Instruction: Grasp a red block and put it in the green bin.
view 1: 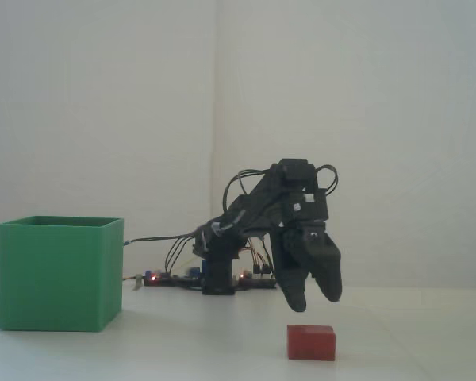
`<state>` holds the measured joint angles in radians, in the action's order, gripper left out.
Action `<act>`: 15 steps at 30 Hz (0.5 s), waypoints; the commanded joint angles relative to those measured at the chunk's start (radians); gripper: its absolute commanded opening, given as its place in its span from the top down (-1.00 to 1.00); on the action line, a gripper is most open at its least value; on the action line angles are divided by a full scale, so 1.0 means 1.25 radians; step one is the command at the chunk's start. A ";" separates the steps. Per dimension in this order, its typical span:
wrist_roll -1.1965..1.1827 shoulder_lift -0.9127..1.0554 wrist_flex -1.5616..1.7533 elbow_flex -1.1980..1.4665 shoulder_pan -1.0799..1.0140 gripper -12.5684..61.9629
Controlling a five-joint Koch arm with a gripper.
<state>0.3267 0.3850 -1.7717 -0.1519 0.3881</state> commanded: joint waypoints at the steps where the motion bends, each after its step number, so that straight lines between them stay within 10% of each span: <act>1: -0.001 0.016 -0.033 -0.042 0.009 -0.36; 15: -0.016 -0.004 -0.018 -0.043 -0.049 -0.36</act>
<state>0.3099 0.3666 -1.7717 -0.1519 0.3313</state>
